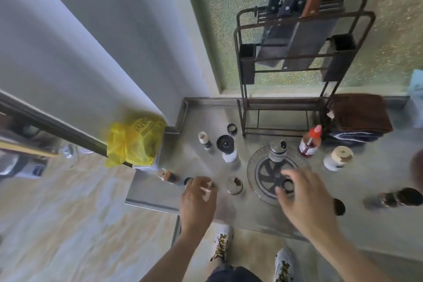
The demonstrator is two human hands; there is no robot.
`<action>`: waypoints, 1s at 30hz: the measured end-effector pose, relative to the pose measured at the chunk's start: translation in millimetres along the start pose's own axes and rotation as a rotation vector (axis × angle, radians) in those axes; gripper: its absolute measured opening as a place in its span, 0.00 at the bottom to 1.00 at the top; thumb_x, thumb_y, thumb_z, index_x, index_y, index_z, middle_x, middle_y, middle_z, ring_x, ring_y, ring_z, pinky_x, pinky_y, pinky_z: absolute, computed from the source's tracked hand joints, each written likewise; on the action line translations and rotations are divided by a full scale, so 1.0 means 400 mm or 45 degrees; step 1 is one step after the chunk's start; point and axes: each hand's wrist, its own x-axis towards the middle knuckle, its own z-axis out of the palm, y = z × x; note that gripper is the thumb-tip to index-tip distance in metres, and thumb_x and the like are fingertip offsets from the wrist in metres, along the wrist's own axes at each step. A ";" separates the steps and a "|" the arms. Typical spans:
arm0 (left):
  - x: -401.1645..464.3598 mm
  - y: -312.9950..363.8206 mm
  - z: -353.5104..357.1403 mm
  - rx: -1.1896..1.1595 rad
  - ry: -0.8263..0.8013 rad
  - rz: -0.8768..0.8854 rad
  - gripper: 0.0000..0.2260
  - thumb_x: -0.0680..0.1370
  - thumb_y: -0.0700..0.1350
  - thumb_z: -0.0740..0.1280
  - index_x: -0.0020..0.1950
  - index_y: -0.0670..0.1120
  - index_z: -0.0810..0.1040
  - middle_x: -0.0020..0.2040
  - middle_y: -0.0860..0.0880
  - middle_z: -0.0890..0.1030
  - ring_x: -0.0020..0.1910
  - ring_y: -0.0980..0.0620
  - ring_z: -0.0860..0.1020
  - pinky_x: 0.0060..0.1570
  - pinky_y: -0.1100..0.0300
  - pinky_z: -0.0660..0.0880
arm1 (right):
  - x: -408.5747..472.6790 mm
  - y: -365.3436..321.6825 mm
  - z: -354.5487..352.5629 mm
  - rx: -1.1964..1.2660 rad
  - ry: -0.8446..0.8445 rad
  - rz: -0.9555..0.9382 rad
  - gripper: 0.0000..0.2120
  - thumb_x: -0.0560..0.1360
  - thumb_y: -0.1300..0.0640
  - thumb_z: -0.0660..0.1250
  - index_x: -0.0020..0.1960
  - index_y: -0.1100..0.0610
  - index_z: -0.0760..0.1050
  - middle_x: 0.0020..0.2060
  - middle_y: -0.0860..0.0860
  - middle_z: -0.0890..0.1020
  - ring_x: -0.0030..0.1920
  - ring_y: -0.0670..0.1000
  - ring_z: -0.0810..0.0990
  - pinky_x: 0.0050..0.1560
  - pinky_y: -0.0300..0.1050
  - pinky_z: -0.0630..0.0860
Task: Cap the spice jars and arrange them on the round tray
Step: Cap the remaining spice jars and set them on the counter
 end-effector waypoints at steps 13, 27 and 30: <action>0.159 -0.209 0.068 0.264 -0.401 0.075 0.31 0.66 0.45 0.79 0.66 0.55 0.73 0.62 0.50 0.75 0.56 0.45 0.78 0.52 0.50 0.80 | 0.051 -0.035 0.291 -0.152 -0.080 0.237 0.16 0.74 0.56 0.73 0.61 0.55 0.78 0.52 0.56 0.80 0.51 0.60 0.82 0.38 0.52 0.80; 0.193 -0.167 0.024 0.024 -0.283 0.169 0.13 0.66 0.49 0.78 0.48 0.54 0.79 0.44 0.57 0.82 0.40 0.52 0.81 0.39 0.56 0.78 | 0.137 0.082 0.319 -0.322 -0.247 0.443 0.17 0.73 0.69 0.66 0.60 0.59 0.78 0.57 0.58 0.77 0.58 0.60 0.77 0.57 0.52 0.76; 0.197 -0.083 -0.031 -0.131 -0.240 0.206 0.15 0.64 0.47 0.79 0.47 0.52 0.81 0.45 0.58 0.81 0.43 0.58 0.80 0.43 0.61 0.77 | 0.139 0.025 0.229 0.022 -0.080 0.377 0.17 0.70 0.65 0.75 0.58 0.57 0.81 0.53 0.54 0.82 0.56 0.57 0.80 0.58 0.50 0.76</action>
